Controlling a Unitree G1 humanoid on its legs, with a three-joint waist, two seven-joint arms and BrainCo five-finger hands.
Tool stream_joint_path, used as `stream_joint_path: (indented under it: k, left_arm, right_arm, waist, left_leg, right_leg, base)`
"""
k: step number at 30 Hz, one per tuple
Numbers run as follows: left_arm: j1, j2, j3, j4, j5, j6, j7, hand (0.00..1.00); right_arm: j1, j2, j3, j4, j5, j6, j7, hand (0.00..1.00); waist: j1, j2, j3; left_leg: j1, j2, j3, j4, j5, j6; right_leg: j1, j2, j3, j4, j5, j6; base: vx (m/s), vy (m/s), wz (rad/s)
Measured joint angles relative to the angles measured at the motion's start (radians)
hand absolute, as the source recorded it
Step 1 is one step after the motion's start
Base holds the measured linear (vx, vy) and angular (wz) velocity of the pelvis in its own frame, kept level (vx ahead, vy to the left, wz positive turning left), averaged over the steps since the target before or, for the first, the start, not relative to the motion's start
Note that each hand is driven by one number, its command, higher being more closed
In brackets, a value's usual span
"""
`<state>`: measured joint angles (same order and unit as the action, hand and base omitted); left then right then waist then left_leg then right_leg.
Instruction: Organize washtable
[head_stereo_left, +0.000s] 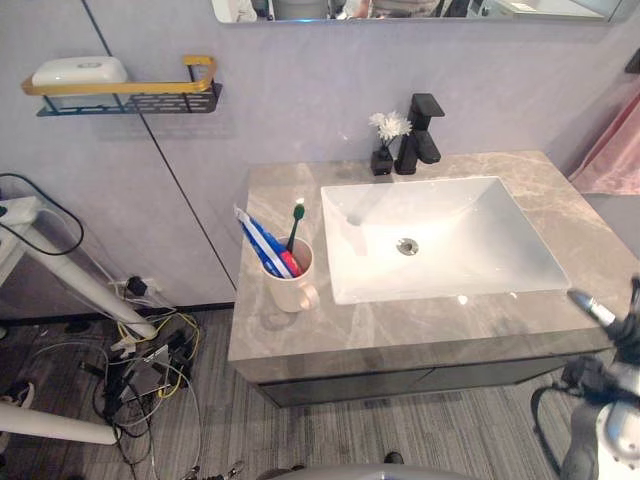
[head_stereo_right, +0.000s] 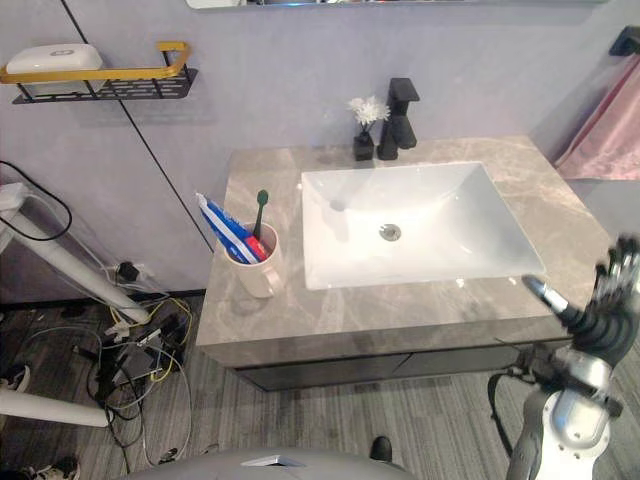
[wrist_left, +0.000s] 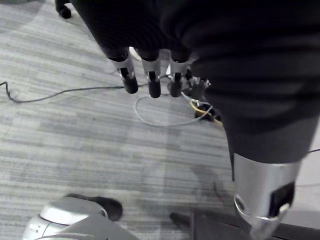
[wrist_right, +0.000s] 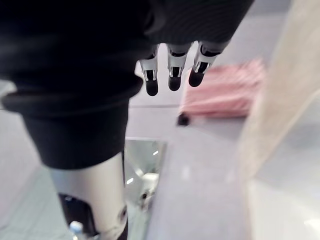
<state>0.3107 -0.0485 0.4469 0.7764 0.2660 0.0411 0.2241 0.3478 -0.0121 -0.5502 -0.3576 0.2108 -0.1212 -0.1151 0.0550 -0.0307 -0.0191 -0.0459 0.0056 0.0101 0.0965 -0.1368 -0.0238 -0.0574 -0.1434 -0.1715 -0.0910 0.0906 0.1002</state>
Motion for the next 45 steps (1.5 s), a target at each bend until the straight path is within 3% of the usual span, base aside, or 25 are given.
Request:
stream_joint_path:
  k: [2,5,9,13,17,19,24,28,33,39,43,44,45]
  left_arm:
    - [0.000,-0.011,0.041,0.010,-0.082,-0.002,0.002,0.00]
    - [0.002,-0.028,0.081,0.036,-0.210,-0.001,0.005,0.00]
    - [0.003,-0.031,0.094,0.046,-0.251,-0.002,0.013,0.00]
    - [-0.006,-0.028,0.065,0.048,-0.262,-0.007,0.011,0.00]
    - [-0.012,-0.028,0.080,0.086,-0.331,-0.016,0.002,0.00]
    - [-0.040,-0.027,0.131,0.128,-0.423,-0.019,-0.003,0.00]
    - [-0.080,-0.026,0.165,0.081,-0.698,-0.056,-0.019,0.00]
    - [-0.082,-0.027,0.161,-0.200,-0.807,-0.111,-0.008,0.00]
    - [-0.085,-0.027,0.159,-0.651,-0.847,-0.200,0.058,0.00]
    - [-0.080,-0.026,0.180,-1.084,-0.794,-0.261,0.137,0.00]
    - [-0.077,-0.026,0.133,-1.334,-0.736,-0.291,0.147,0.00]
    - [-0.077,-0.024,0.095,-1.401,-0.699,-0.295,0.143,1.00]
    - [-0.076,-0.021,0.079,-1.431,-0.680,-0.297,0.139,1.00]
  right_arm:
    - [0.044,0.059,-0.007,0.162,-0.003,0.035,-0.028,0.00]
    - [0.117,0.112,0.008,0.262,-0.009,0.066,-0.088,0.00]
    - [0.148,0.119,0.052,0.405,-0.048,0.089,-0.131,0.00]
    - [0.136,0.113,0.122,0.634,-0.075,0.109,-0.090,0.00]
    - [0.076,0.091,0.062,0.901,-0.073,0.115,-0.078,0.00]
    - [0.015,0.073,-0.035,1.105,-0.072,0.120,-0.076,0.00]
    - [-0.056,0.072,-0.117,1.300,0.001,0.132,-0.038,0.00]
    - [-0.093,0.082,-0.093,1.308,0.046,0.127,-0.019,0.00]
    - [-0.101,0.073,0.038,1.309,0.046,0.098,-0.014,0.00]
    - [-0.117,0.060,0.124,1.308,0.044,0.086,-0.010,0.00]
    - [-0.117,0.061,0.126,1.308,0.044,0.085,-0.002,0.00]
    - [-0.117,0.061,0.126,1.308,0.044,0.085,0.000,0.00]
    - [-0.117,0.061,0.125,1.308,0.044,0.085,0.001,0.00]
  waist:
    - [-0.002,-0.007,0.002]
    - [-0.002,0.001,0.007]
    - [-0.006,0.007,0.005]
    - [-0.007,0.008,0.003]
    - [-0.001,0.013,-0.001]
    - [0.008,0.018,-0.002]
    - [0.009,0.017,-0.003]
    - [0.012,0.017,0.005]
    - [0.024,0.008,0.004]
    - [0.038,0.006,0.004]
    - [0.039,0.003,0.004]
    - [0.039,0.003,0.004]
    - [0.039,0.003,0.004]
  left_leg:
    - [0.009,0.000,0.009,0.000,-0.002,0.002]
    - [0.026,0.001,0.024,0.000,-0.016,0.006]
    - [0.054,0.012,0.041,0.007,-0.035,0.001]
    - [0.063,0.022,0.044,0.001,-0.037,-0.003]
    - [0.073,0.023,0.042,-0.013,-0.037,-0.004]
    - [0.089,0.022,0.033,-0.021,-0.035,-0.005]
    - [0.093,0.017,-0.019,-0.034,-0.023,-0.009]
    - [0.098,0.014,-0.043,-0.042,-0.012,-0.008]
    - [0.089,0.014,-0.048,-0.034,-0.014,-0.011]
    - [0.087,0.015,-0.049,-0.012,-0.029,-0.011]
    - [0.086,0.014,-0.055,-0.006,-0.029,-0.011]
    - [0.086,0.014,-0.057,-0.006,-0.029,-0.011]
    - [0.086,0.014,-0.058,-0.006,-0.029,-0.011]
  right_leg:
    - [0.007,-0.001,0.002,0.000,0.000,0.000]
    - [0.031,-0.004,0.003,0.000,-0.012,-0.003]
    - [0.058,-0.002,0.004,0.002,-0.023,-0.007]
    - [0.062,0.008,0.003,0.007,-0.033,-0.008]
    - [0.068,0.009,0.001,0.002,-0.034,-0.002]
    - [0.079,0.009,-0.006,0.001,-0.039,0.003]
    - [0.099,0.006,-0.054,0.001,-0.046,0.006]
    - [0.116,0.001,-0.081,0.001,-0.047,0.006]
    - [0.120,0.001,-0.092,0.001,-0.051,0.006]
    - [0.129,0.001,-0.095,0.004,-0.054,0.006]
    - [0.131,-0.001,-0.102,0.004,-0.054,0.006]
    - [0.132,-0.001,-0.104,0.004,-0.054,0.006]
    - [0.132,-0.001,-0.105,0.004,-0.054,0.006]
  base:
    - [0.00,0.012,-0.06]
    - [0.00,0.020,-0.07]
    - [0.02,0.000,-0.10]
    - [0.03,-0.032,-0.02]
    - [0.06,-0.012,0.02]
    - [0.08,-0.014,0.08]
    - [0.03,-0.016,0.27]
    - [-0.02,0.002,0.19]
    - [-0.03,-0.003,0.07]
    - [0.00,0.000,0.00]
    - [0.02,0.003,0.05]
    - [0.01,0.000,0.07]
    - [0.00,-0.002,0.05]
